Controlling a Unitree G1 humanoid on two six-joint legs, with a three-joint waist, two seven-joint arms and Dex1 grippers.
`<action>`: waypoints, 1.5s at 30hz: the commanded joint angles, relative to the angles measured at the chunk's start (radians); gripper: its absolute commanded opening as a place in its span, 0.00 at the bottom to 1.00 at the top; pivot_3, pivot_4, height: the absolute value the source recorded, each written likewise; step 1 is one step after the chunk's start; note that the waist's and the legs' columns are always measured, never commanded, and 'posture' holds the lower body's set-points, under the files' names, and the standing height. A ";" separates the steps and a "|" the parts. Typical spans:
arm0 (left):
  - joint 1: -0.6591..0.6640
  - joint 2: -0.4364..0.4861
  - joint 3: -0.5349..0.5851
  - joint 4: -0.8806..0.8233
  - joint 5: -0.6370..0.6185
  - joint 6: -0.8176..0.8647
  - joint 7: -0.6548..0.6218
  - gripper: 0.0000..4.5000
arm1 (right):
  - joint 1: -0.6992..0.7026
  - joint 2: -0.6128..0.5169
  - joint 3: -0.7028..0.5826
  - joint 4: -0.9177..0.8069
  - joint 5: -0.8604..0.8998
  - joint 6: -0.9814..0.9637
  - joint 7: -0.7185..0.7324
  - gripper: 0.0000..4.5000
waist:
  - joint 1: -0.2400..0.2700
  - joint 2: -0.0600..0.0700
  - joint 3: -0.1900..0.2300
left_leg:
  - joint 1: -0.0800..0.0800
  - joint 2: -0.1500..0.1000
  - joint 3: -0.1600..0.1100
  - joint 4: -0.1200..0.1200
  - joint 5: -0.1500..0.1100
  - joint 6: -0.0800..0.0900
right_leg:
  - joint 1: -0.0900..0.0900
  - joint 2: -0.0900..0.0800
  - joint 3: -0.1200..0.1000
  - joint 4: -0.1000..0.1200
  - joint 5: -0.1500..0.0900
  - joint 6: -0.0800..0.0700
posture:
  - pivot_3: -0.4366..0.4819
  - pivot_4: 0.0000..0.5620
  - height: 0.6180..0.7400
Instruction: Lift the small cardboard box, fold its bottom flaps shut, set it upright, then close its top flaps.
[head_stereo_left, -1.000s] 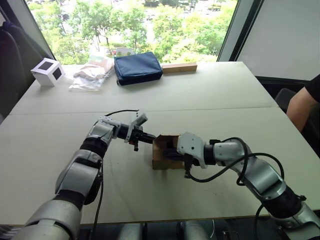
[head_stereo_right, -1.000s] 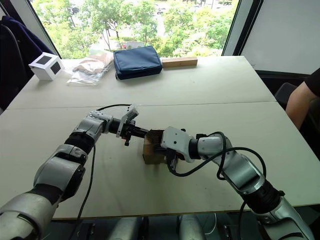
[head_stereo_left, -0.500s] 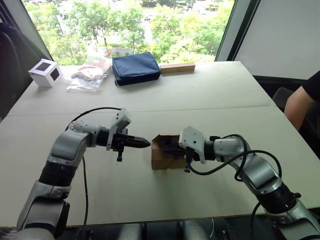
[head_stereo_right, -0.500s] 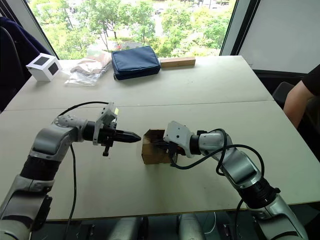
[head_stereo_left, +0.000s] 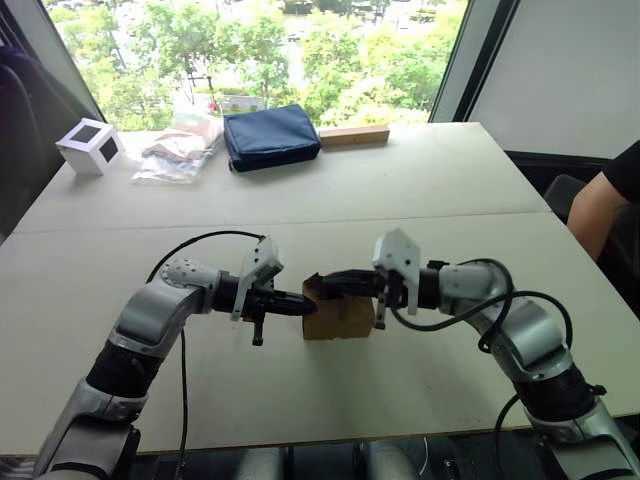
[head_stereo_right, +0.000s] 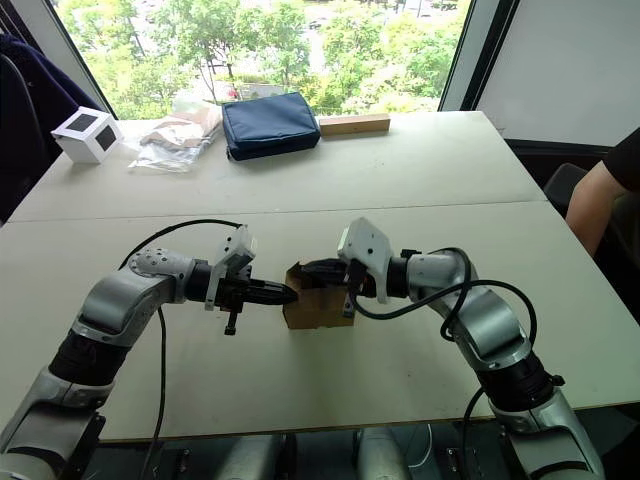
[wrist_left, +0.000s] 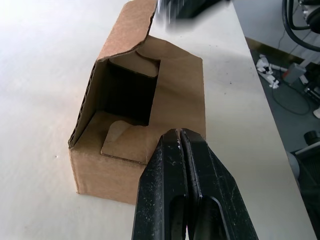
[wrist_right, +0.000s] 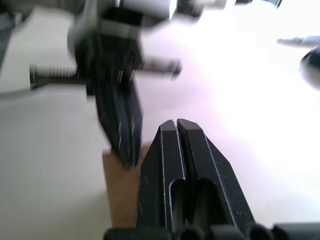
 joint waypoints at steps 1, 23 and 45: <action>-0.008 0.003 -0.014 0.005 0.000 -0.013 0.008 0.01 | -0.036 0.008 -0.004 0.033 -0.037 -0.010 -0.052 0.00 | 0.000 0.000 0.000 | 0.000 0.000 0.000 0.000 0.000 0.000 | 0.000 0.000 0.000 0.000 0.000 0.000 | 0.48 0.27 0.98; -0.056 0.004 0.086 0.027 -0.104 0.048 0.060 0.01 | 0.076 -0.045 0.163 0.035 -0.239 -0.046 -0.007 0.00 | -0.001 0.000 0.000 | 0.000 0.000 0.001 0.000 0.000 0.000 | 0.000 0.001 0.000 0.000 0.000 0.000 | 0.48 0.27 0.98; -0.132 -0.127 0.037 0.186 -0.021 -0.062 0.147 0.01 | 0.173 -0.092 0.101 -0.176 -0.154 -0.017 0.013 0.00 | -0.001 0.000 0.000 | 0.000 -0.001 0.001 0.000 0.000 0.000 | 0.000 0.000 0.000 0.000 0.000 0.000 | 0.48 0.27 0.98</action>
